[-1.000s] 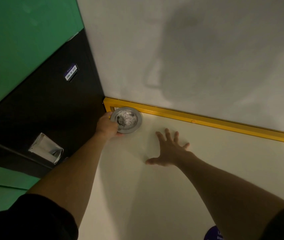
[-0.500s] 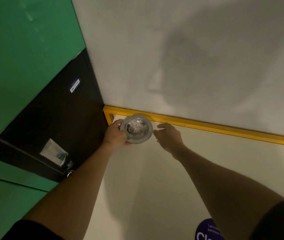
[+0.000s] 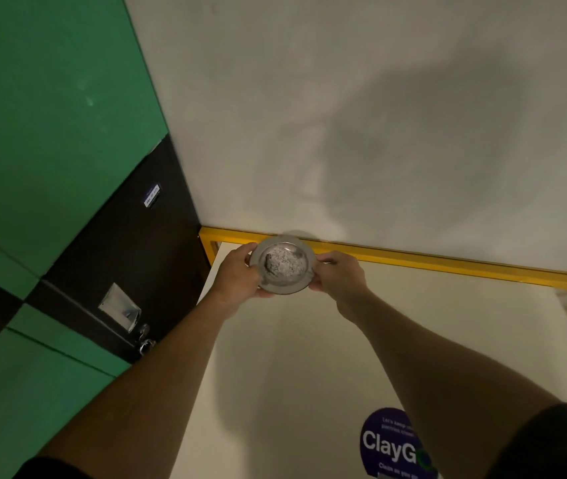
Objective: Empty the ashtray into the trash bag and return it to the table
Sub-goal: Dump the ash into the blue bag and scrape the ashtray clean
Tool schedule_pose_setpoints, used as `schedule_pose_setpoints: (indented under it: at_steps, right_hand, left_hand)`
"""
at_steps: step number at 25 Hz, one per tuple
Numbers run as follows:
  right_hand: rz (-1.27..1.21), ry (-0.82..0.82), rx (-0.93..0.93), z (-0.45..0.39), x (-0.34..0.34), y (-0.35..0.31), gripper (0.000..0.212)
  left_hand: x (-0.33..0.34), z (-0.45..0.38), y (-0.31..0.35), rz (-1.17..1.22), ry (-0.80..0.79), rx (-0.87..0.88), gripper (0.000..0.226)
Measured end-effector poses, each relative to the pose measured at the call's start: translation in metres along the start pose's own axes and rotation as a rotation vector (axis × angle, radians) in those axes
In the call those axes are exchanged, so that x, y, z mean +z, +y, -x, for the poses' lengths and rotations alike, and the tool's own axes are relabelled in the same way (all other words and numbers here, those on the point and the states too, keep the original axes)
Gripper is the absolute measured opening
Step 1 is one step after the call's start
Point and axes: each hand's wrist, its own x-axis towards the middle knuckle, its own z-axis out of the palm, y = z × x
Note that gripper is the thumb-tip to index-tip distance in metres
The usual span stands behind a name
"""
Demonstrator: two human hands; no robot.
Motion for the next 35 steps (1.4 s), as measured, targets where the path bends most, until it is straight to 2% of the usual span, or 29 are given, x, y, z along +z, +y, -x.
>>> schedule_pose_setpoints:
  at_steps: [6,22,30,35]
  right_hand:
    - [-0.086,0.052,0.005,0.042,-0.041,-0.015,0.021]
    - [-0.316,0.052,-0.002,0.176,-0.158,-0.018,0.008]
    - [-0.339,0.056,0.011,0.222,-0.240,0.000,0.013]
    - [-0.394,0.105,0.013,0.239,-0.314,0.025,0.012]
  left_hand:
    - [0.019,0.044,0.030,0.005,-0.056,0.055,0.042]
    - [0.077,0.176,0.085,-0.102,-0.278,0.171,0.040]
    - [0.142,0.239,0.090,-0.117,-0.330,0.182,0.033]
    - [0.213,0.275,0.089,-0.122,-0.373,0.176,0.038]
